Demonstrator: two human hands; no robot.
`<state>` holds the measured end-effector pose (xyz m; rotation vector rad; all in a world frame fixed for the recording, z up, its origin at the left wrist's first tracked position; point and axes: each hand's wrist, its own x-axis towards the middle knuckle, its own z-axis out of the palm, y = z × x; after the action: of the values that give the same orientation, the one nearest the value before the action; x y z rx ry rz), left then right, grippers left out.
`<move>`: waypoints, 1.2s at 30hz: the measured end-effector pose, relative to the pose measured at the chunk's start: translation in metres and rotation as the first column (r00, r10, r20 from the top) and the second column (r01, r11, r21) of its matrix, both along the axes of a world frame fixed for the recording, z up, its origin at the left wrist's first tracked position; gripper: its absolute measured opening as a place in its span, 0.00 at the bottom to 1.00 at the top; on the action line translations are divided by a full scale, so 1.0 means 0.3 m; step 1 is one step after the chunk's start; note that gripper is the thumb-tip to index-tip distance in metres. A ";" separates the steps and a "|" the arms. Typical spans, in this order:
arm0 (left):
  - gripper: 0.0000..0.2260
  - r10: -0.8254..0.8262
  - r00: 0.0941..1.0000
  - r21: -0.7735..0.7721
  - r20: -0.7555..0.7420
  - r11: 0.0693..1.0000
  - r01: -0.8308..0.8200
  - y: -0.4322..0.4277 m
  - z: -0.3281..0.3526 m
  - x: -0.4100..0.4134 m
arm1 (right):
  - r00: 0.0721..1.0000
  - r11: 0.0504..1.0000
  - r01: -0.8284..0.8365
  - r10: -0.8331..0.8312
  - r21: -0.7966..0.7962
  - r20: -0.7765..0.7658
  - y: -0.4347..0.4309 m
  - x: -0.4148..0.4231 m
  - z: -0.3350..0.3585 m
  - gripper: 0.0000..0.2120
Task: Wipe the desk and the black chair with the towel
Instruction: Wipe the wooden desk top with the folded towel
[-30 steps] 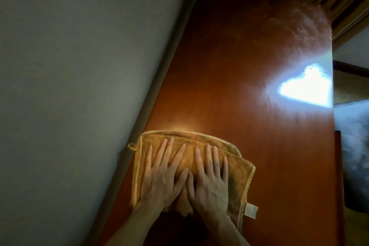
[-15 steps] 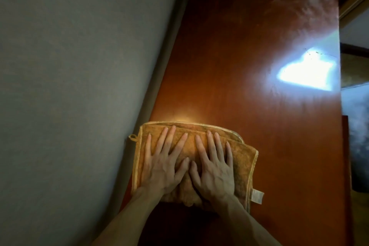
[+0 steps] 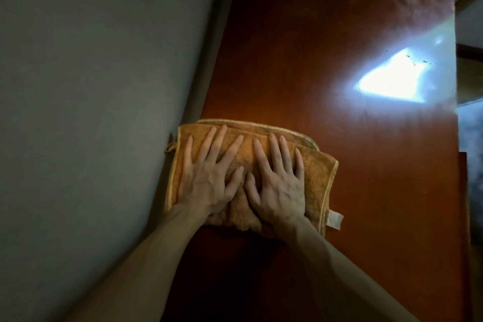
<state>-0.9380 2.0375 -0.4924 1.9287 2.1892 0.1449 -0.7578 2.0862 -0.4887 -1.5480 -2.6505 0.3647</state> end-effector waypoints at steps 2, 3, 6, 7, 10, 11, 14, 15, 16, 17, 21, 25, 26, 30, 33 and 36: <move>0.30 -0.001 1.000 0.008 -0.003 1.000 0.001 0.050 -0.004 -0.020 | 1.000 1.000 0.008 -0.008 0.016 -0.006 0.044 -0.020 -0.006 0.34; 0.30 -0.005 1.000 0.017 -0.002 1.000 0.005 0.076 -0.006 -0.030 | 1.000 1.000 0.014 -0.014 0.026 -0.012 0.066 -0.030 -0.008 0.34; 0.30 -0.031 0.999 0.041 -0.010 0.999 0.031 0.164 -0.006 -0.062 | 0.999 0.998 0.042 -0.040 0.048 -0.035 0.135 -0.063 -0.015 0.34; 0.30 -0.041 0.999 0.046 -0.017 0.998 0.042 0.199 -0.007 -0.072 | 0.998 0.997 0.055 -0.052 0.053 -0.040 0.161 -0.074 -0.018 0.33; 0.31 -0.051 0.998 0.056 -0.033 0.997 0.052 0.301 -0.008 -0.097 | 0.995 0.994 0.089 -0.086 0.063 -0.049 0.244 -0.108 -0.026 0.33; 0.31 -0.049 0.998 0.060 -0.037 0.997 0.051 0.344 -0.011 -0.106 | 0.994 0.992 0.103 -0.100 0.068 -0.054 0.282 -0.122 -0.031 0.33; 0.30 -0.077 0.995 0.053 -0.070 0.995 0.081 0.460 -0.015 -0.135 | 0.986 0.987 0.152 -0.147 0.060 -0.072 0.375 -0.155 -0.031 0.33; 0.30 -0.092 0.993 0.048 -0.079 0.994 0.096 0.498 -0.020 -0.146 | 0.984 0.985 0.164 -0.160 0.056 -0.074 0.404 -0.165 -0.032 0.33; 0.31 -0.105 0.991 0.042 -0.079 0.993 0.109 0.534 -0.025 -0.154 | 0.983 0.983 0.174 -0.170 0.052 -0.075 0.434 -0.174 -0.032 0.33; 0.31 -0.113 0.991 0.040 -0.074 0.992 0.116 0.567 -0.027 -0.161 | 0.982 0.982 0.179 -0.175 0.050 -0.075 0.465 -0.183 -0.032 0.33; 0.31 -0.096 0.992 0.050 -0.077 0.994 0.100 0.686 -0.031 -0.179 | 0.983 0.982 0.177 -0.174 0.064 -0.061 0.597 -0.212 -0.032 0.33; 0.31 -0.090 0.994 0.066 -0.068 0.993 0.095 0.803 -0.030 -0.203 | 0.986 0.985 0.156 -0.152 0.067 -0.061 0.721 -0.235 -0.031 0.33; 0.31 -0.093 0.993 0.065 -0.068 0.993 0.097 0.832 -0.029 -0.209 | 0.986 0.986 0.155 -0.151 0.065 -0.063 0.748 -0.241 -0.031 0.33; 0.31 -0.101 0.993 0.055 -0.067 0.993 0.104 0.933 -0.025 -0.223 | 0.986 0.986 0.157 -0.153 0.061 -0.065 0.842 -0.256 -0.033 0.33; 0.31 -0.107 0.992 0.055 -0.073 0.992 0.111 0.980 -0.017 -0.231 | 0.988 0.987 0.145 -0.140 0.069 -0.066 0.893 -0.263 -0.036 0.33; 0.31 -0.114 0.990 0.053 -0.081 0.992 0.119 1.017 -0.017 -0.236 | 0.986 0.986 0.153 -0.148 0.071 -0.073 0.928 -0.267 -0.039 0.32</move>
<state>-1.0089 2.3426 -0.4976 2.1221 2.1352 0.1167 -0.8380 2.3647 -0.5003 -1.6677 -2.4479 0.2973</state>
